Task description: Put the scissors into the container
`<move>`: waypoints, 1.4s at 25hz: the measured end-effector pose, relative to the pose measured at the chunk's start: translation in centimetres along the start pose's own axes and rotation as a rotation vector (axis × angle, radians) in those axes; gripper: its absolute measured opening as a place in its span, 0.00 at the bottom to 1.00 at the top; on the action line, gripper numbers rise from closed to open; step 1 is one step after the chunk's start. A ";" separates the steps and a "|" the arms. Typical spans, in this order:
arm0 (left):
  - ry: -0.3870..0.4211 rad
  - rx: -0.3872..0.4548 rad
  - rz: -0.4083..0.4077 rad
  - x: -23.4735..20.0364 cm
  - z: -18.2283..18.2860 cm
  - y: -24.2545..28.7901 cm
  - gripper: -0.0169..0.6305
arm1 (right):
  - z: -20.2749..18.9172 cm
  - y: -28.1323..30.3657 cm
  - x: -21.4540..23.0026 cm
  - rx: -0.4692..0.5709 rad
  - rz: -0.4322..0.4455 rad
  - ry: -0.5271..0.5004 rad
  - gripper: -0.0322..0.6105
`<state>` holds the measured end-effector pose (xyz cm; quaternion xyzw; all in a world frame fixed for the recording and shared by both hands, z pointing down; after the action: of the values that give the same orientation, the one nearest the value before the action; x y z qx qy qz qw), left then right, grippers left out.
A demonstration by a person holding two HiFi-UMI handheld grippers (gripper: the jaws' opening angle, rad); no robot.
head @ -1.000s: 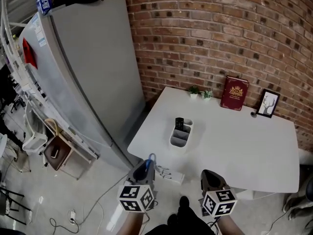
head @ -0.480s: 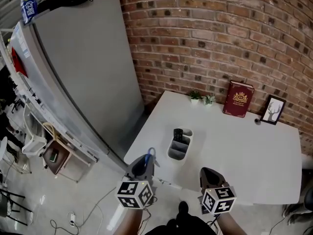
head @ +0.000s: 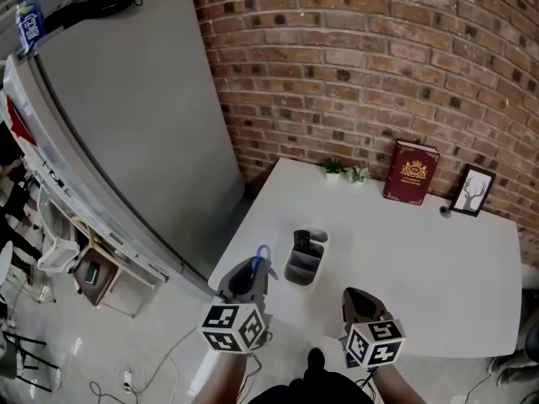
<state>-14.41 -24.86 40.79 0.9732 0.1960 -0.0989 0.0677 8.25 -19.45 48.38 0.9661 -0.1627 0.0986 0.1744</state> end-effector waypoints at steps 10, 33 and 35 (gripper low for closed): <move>0.002 -0.015 -0.037 1.1 -0.3 2.4 0.09 | -0.4 0.1 1.2 -0.014 -0.016 0.015 0.05; 0.060 -0.145 -0.072 3.6 -6.7 5.5 0.09 | -1.3 -0.4 3.2 -0.034 -0.026 0.040 0.05; 0.060 -0.153 -0.071 3.6 -6.9 5.6 0.09 | -1.3 -0.3 3.3 -0.037 -0.022 0.040 0.05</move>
<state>-7.78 -27.50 47.23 0.9602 0.2393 -0.0569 0.1324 11.22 -19.59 50.28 0.9624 -0.1503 0.1128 0.1963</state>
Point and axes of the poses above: the fingertips, and each gripper's own axes: y forward along the fingers, x to its right, z out of its top, the point moved 5 cm from there along -y, backward along the fingers, and after that the axes turned 6 degrees about x, right-handed, at the moved point
